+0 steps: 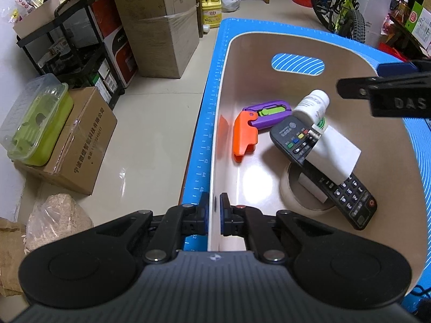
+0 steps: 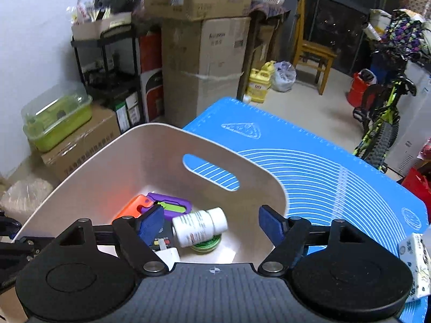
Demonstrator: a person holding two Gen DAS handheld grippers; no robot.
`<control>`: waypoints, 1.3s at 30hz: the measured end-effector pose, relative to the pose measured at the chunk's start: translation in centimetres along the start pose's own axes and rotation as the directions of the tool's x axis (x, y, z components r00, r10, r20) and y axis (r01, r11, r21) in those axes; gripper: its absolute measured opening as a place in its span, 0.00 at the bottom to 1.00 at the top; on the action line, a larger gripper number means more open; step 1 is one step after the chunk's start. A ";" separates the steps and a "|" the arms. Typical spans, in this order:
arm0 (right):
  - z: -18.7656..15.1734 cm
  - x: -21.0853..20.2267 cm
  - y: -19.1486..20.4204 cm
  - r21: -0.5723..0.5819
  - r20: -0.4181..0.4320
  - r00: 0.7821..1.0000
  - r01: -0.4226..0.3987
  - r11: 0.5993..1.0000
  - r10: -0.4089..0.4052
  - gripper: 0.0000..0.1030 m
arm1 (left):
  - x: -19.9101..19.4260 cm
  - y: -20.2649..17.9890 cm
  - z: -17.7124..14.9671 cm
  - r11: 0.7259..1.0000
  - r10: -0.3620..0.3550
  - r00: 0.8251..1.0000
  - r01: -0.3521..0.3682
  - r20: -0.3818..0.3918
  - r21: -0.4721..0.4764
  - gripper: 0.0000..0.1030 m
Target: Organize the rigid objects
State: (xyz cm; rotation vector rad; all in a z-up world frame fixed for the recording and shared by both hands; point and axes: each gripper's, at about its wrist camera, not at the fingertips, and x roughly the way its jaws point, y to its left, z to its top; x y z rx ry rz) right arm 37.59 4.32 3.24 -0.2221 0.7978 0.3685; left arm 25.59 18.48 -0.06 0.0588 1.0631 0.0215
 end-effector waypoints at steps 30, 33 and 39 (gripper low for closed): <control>-7.7 -17.5 -3.2 0.081 0.122 0.983 0.129 0.988 -0.139 0.94 | -10.6 -6.8 -2.1 0.999 -0.036 0.985 0.030 0.170 0.037 0.48; -8.7 -18.8 -3.5 0.102 0.122 0.981 0.136 0.985 -0.148 0.94 | -11.6 -7.7 -3.0 0.999 -0.032 0.981 0.024 0.189 0.040 0.48; -11.2 -21.8 -4.3 0.125 0.145 0.971 0.171 0.977 -0.189 0.94 | -13.3 -9.5 -4.8 0.998 -0.041 0.975 0.032 0.219 0.047 0.48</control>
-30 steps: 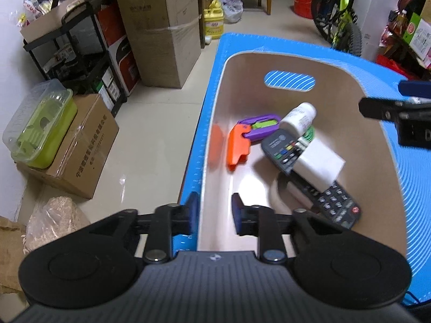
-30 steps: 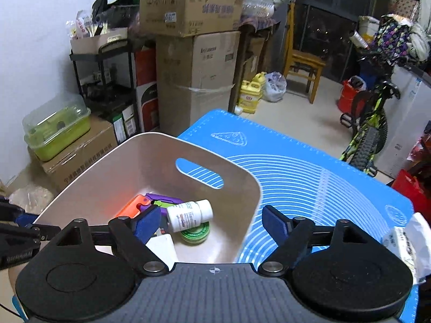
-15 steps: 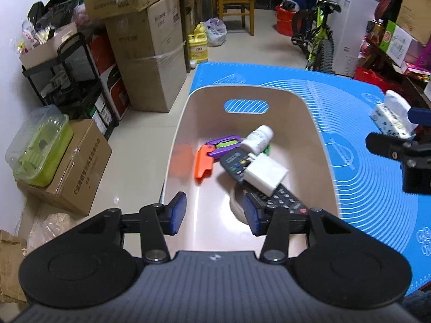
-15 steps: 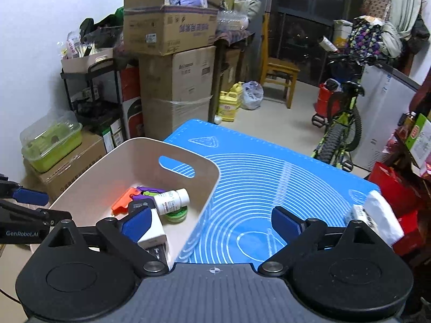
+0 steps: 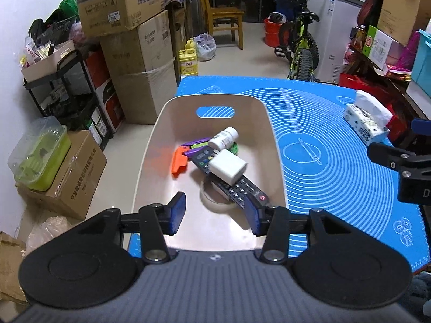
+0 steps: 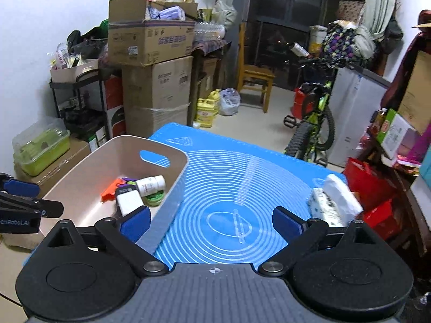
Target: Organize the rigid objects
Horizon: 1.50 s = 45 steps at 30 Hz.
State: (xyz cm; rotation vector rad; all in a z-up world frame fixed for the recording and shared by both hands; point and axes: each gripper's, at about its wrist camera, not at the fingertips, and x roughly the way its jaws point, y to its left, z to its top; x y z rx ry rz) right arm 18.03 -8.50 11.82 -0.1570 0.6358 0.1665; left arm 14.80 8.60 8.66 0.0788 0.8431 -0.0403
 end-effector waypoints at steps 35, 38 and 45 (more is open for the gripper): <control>-15.2 -12.7 -4.9 0.246 0.056 0.997 0.040 0.968 -0.055 0.94 | -6.4 -7.3 -10.7 1.000 -0.002 0.991 -0.001 0.135 0.024 0.48; -16.2 -13.0 -4.8 0.267 0.049 0.997 0.043 0.963 -0.058 0.94 | -6.4 -7.7 -11.6 1.000 0.000 0.989 -0.004 0.145 0.024 0.48; -18.4 -13.4 -3.5 0.239 0.055 0.996 0.053 0.970 -0.068 0.94 | -6.0 -8.3 -13.6 1.000 0.004 0.986 -0.009 0.168 0.026 0.48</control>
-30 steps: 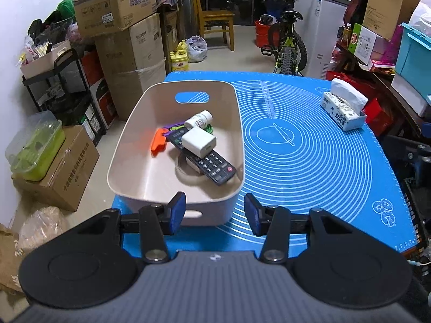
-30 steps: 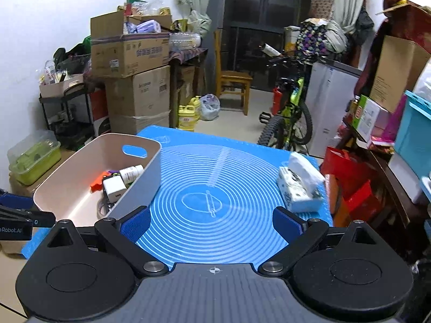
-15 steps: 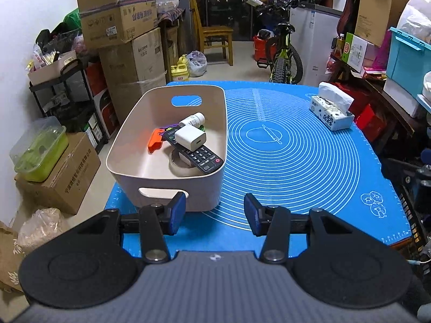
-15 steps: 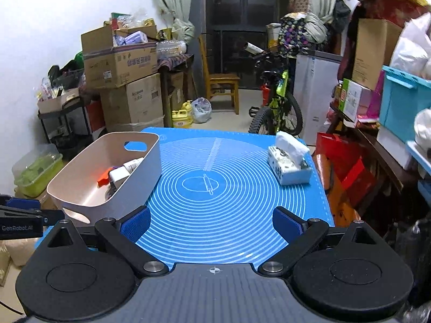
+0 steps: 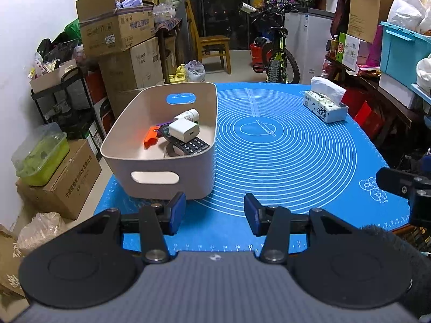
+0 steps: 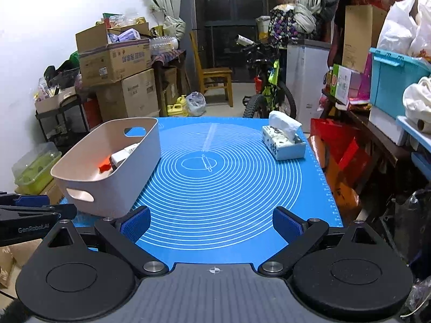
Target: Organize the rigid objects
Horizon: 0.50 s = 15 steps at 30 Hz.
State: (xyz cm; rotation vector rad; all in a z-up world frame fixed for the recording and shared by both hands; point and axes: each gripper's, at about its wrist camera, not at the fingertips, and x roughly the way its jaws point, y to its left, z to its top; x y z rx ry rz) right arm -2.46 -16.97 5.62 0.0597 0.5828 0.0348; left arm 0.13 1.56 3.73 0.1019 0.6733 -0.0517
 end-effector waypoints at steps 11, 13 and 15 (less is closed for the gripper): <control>-1.9 -0.4 0.9 -0.018 0.057 0.998 0.017 1.000 -0.016 0.94 | 0.8 -0.6 -2.0 1.000 -0.009 1.000 0.009 0.000 -0.015 0.48; -2.3 -0.2 1.2 -0.028 0.058 0.998 0.016 0.999 -0.014 0.94 | 1.0 -0.4 -2.2 1.000 -0.010 1.000 0.010 -0.005 -0.029 0.48; -2.5 0.0 1.5 -0.042 0.062 0.998 0.016 0.999 -0.013 0.94 | 1.1 -0.4 -2.4 0.999 -0.003 1.000 0.003 -0.004 -0.033 0.48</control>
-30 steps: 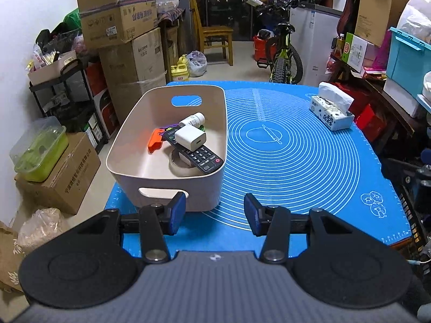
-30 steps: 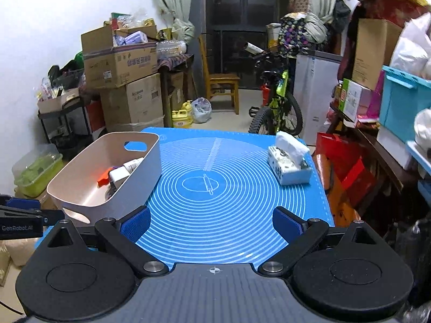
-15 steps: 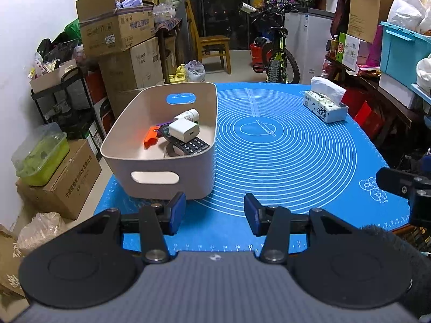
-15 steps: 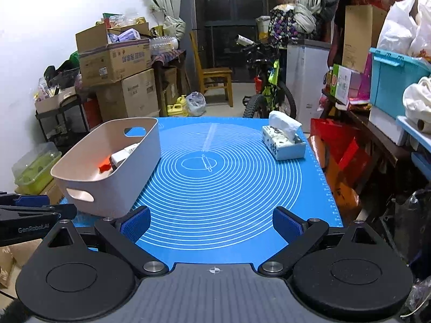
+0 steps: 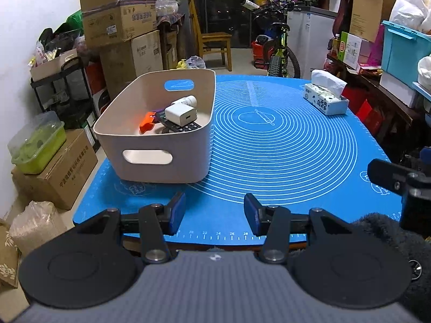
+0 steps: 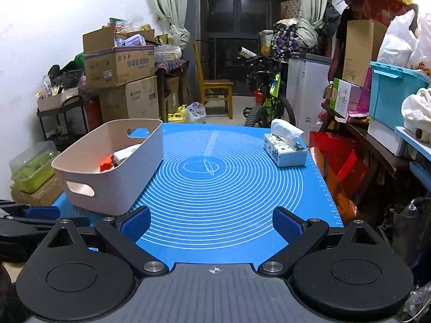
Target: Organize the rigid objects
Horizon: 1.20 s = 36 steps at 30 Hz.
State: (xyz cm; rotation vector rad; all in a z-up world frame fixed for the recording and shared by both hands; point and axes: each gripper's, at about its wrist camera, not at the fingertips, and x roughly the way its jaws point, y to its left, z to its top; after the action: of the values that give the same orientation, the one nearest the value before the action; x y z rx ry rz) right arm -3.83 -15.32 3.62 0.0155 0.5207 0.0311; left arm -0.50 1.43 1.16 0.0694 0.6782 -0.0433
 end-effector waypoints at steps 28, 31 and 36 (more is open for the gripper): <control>-1.1 2.0 -0.2 0.040 -0.049 0.999 -0.007 0.999 0.009 0.94 | 1.0 0.0 -0.9 1.000 0.022 1.000 -0.021 -0.023 0.011 0.48; -1.2 2.2 -0.4 0.041 -0.057 0.998 -0.009 0.999 0.011 0.94 | 1.1 0.2 -0.8 1.000 0.023 0.999 -0.023 -0.029 0.002 0.48; -1.3 2.3 -0.3 0.039 -0.066 0.998 -0.011 0.999 0.014 0.94 | 1.0 0.2 -0.8 1.000 0.019 0.999 -0.019 -0.032 0.004 0.48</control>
State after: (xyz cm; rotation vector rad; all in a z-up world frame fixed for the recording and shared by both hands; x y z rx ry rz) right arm -2.48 -15.50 1.39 0.0552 0.5870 0.0342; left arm -0.19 1.66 -0.11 0.0807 0.7090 -0.0250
